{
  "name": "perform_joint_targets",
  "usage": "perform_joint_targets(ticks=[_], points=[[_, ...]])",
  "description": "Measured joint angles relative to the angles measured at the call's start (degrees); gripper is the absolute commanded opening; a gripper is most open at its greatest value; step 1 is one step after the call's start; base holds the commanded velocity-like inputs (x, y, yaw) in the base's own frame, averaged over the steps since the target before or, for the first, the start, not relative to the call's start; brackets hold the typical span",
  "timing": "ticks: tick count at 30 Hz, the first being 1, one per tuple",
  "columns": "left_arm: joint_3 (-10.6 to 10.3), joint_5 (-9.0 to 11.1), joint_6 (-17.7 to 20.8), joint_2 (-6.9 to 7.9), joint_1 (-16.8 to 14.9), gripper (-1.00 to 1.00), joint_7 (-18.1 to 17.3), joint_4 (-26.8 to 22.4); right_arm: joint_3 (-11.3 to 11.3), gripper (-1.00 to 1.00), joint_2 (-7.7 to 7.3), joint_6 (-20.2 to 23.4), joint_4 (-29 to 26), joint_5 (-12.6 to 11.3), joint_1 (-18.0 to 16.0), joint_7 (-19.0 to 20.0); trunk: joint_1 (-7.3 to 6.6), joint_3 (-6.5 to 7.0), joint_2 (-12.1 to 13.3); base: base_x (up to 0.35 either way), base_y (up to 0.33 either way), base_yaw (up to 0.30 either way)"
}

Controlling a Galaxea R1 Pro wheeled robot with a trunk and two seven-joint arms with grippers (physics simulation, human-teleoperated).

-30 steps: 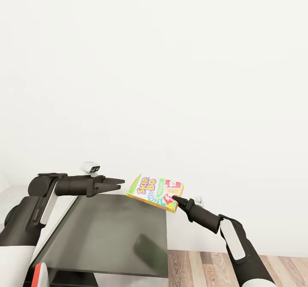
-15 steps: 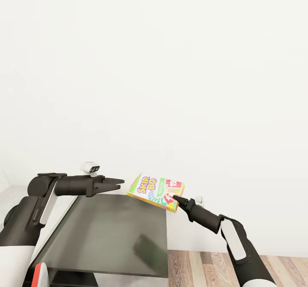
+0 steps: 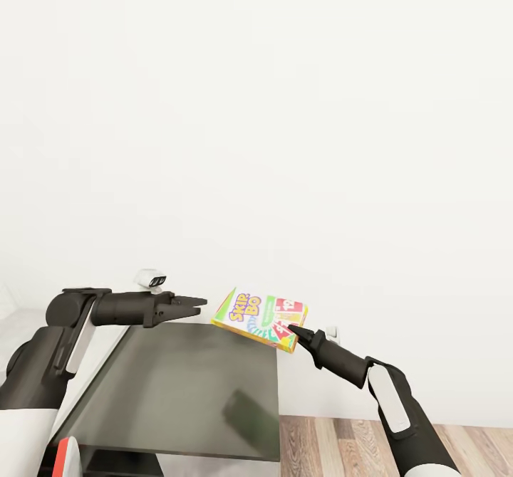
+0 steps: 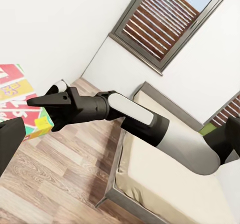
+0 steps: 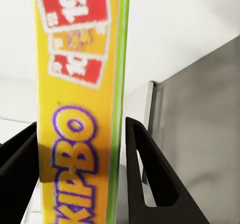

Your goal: Put all the toys in the child's room - the three board games (two on the bed and one on the table), the two jigsaw puzzles on the table, and the tennis ball on the table - inside the toy box on the table in the child's room.

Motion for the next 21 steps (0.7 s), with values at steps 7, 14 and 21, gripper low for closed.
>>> perform_joint_targets(ticks=[7, 14, 21], points=[[0.01, 0.02, 0.00, 0.04, 0.01, 1.00, 0.00, -0.01, 0.00, -1.00, -0.05, 0.00, -0.31, -0.02, -0.01, -0.04, 0.00, 0.03, -0.01, 0.000, 0.000, 0.047], [0.01, 0.06, 0.00, 0.02, 0.01, 1.00, 0.01, -0.01, -0.01, -1.00, -0.12, -0.03, -0.35, 0.08, -0.01, 0.04, 0.00, 0.15, -0.01, 0.000, 0.000, 0.258], [0.01, 0.01, 0.00, 0.01, 0.01, 1.00, 0.01, -0.01, 0.00, -1.00, -0.11, -0.08, -0.33, 0.21, -0.01, 0.01, 0.00, 0.16, -0.01, 0.000, 0.000, 0.284]])
